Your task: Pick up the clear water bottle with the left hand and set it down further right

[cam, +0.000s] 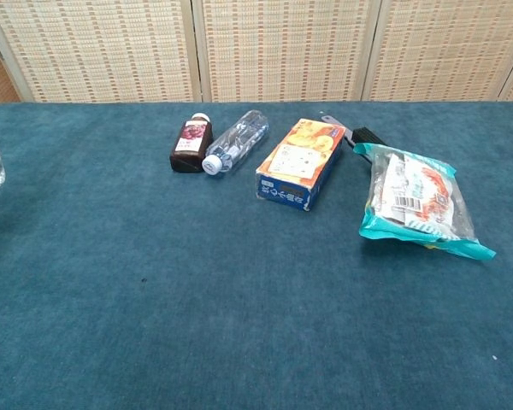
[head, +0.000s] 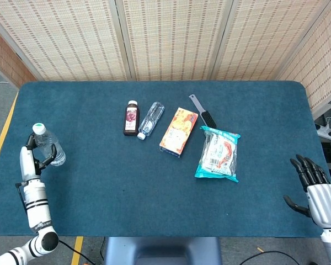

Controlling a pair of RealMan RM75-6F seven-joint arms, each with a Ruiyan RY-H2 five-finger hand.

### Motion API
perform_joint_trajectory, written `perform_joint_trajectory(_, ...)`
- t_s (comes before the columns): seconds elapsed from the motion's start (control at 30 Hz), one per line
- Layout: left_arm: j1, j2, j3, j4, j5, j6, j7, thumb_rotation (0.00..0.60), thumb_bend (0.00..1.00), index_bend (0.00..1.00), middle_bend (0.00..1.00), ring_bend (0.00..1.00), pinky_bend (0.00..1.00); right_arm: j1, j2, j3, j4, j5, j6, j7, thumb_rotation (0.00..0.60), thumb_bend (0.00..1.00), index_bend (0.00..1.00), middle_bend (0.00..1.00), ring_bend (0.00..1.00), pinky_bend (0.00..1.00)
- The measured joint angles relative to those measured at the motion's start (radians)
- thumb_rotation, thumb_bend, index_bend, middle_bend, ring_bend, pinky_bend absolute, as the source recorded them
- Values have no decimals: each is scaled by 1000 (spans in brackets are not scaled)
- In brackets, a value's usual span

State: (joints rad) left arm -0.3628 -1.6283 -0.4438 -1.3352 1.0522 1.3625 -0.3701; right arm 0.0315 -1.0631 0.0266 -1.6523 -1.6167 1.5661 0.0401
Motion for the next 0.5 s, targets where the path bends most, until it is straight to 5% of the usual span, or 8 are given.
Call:
perform_joint_trajectory(0.37, -12, 50, -74, -72, 66, 106, 19, 600, 572, 383, 491, 510, 480, -6, 5, -3, -3, -9, 11, 8, 600, 138, 26, 0, 0, 130)
perform_joint_trajectory(0.5, -9, 55, -57, -81, 63, 91, 35, 600, 571, 383, 490, 510, 480, -4, 5, -3, -3, -7, 5, 7, 600, 137, 25, 0, 0, 130)
